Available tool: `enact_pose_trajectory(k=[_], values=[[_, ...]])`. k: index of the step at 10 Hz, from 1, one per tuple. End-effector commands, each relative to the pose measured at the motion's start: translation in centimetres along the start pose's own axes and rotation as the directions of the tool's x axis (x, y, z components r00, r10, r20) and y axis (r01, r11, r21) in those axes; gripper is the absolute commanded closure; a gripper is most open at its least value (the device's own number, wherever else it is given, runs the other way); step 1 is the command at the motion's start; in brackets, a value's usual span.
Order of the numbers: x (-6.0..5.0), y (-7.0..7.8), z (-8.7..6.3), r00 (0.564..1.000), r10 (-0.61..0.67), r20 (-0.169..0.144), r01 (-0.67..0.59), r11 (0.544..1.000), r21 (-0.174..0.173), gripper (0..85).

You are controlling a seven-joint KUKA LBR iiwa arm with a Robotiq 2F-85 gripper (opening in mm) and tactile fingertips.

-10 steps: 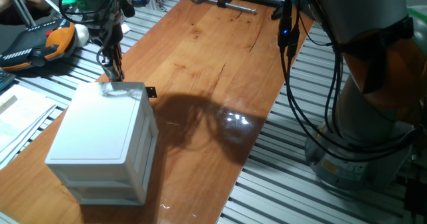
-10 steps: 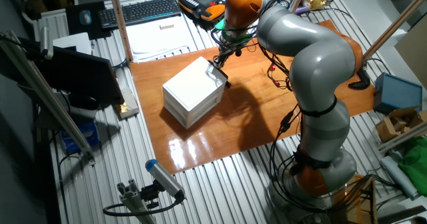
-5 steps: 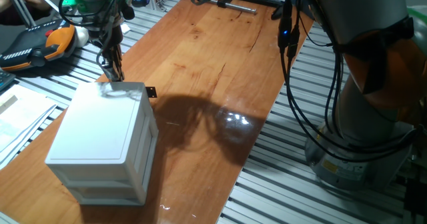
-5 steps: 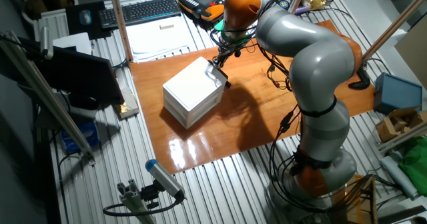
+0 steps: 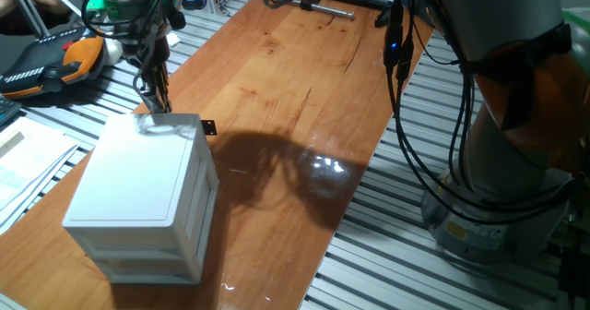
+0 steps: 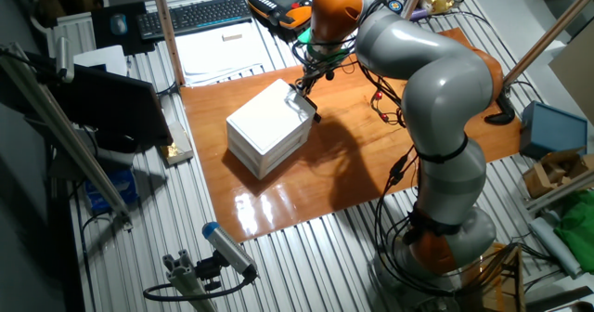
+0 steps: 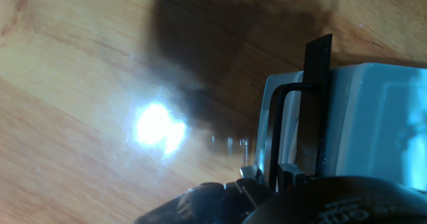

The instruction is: Grasp the handle and open the drawer

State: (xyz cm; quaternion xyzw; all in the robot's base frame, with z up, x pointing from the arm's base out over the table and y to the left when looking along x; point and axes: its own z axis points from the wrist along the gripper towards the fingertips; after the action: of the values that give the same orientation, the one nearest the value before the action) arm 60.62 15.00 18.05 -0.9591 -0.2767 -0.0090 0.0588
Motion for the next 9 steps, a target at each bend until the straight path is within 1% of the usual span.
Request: enact_pose_trajectory(k=[1,7,8,9], values=[[0.00,0.00,0.05,1.000,0.000,-0.001,0.000,1.000,-0.001,61.7],[0.01,-0.01,0.20,1.000,0.005,-0.006,-0.005,1.000,-0.007,62.7],[0.01,-0.03,0.19,1.000,0.006,-0.006,-0.006,1.000,-0.007,67.3],[0.01,-0.03,0.20,1.000,0.006,-0.008,-0.006,1.000,-0.007,77.3]])
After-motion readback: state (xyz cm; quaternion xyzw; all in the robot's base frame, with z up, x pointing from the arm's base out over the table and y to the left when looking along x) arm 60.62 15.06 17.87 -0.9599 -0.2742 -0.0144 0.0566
